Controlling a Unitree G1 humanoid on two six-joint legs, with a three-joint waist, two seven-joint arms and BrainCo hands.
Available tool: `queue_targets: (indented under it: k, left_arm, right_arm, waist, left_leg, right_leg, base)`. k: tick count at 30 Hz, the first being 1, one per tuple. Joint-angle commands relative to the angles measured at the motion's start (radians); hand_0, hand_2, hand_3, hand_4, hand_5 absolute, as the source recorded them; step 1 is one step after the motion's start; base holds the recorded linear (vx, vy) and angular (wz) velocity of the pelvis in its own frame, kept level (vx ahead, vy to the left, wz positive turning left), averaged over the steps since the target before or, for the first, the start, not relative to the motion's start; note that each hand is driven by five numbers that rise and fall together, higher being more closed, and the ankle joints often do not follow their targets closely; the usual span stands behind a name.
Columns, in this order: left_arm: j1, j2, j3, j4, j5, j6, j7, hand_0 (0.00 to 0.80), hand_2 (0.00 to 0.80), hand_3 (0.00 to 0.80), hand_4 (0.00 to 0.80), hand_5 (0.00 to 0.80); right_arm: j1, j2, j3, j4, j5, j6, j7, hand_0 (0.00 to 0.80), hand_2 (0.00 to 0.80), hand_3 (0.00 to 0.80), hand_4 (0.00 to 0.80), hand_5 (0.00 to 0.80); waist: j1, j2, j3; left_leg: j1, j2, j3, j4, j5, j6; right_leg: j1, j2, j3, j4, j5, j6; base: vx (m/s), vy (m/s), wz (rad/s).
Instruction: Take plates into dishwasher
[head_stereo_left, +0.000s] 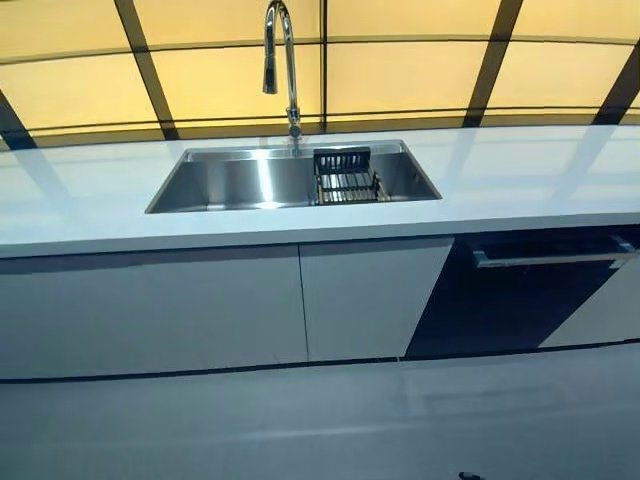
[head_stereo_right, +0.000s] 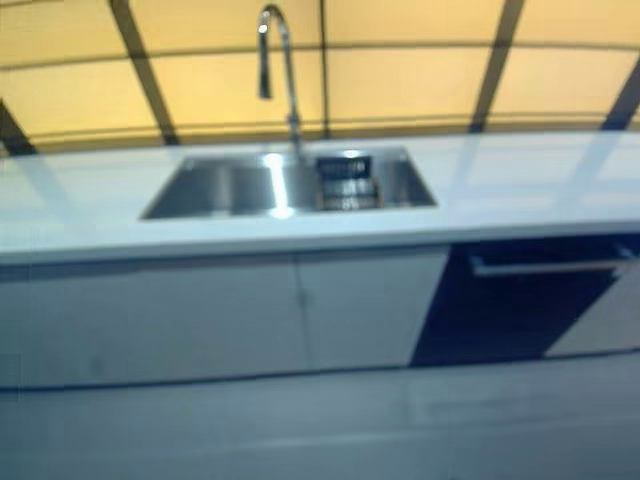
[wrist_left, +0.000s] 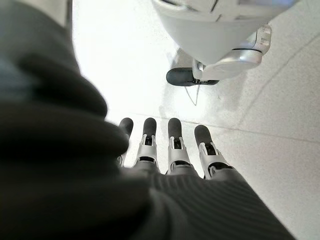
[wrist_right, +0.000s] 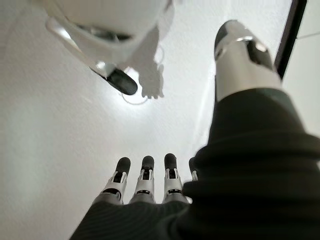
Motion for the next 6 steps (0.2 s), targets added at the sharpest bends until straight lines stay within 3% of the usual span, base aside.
queue_targets:
  k: [1, 6]
  left_arm:
    - [-0.091, -0.020, -0.004, 0.060, 0.000, -0.003, -0.013, 0.000, 0.000, 0.000, 0.000, 0.000]
    - [-0.092, -0.025, -0.025, 0.049, -0.004, 0.002, -0.007, 0.000, 0.000, 0.000, 0.000, 0.000]
  right_arm:
    - [-0.097, 0.003, 0.022, 0.049, -0.049, -0.002, -0.026, 0.000, 0.000, 0.000, 0.000, 0.000]
    - [-0.095, 0.012, 0.038, 0.034, -0.036, -0.015, 0.017, 0.000, 0.000, 0.000, 0.000, 0.000]
  waist:
    - [0.032, -0.044, 0.049]
    - [0.029, -0.052, 0.049]
  left_leg:
    - [0.057, -0.056, -0.035, 0.007, -0.085, 0.073]
    - [0.061, -0.061, -0.031, 0.007, -0.091, 0.081]
  right_leg:
    - [-0.126, 0.026, -0.031, -0.030, 0.154, -0.016]
    - [-0.132, 0.029, -0.017, -0.030, 0.158, -0.015]
  base:
    - [-0.054, 0.005, -0.06]
    - [-0.029, 0.009, -0.02]
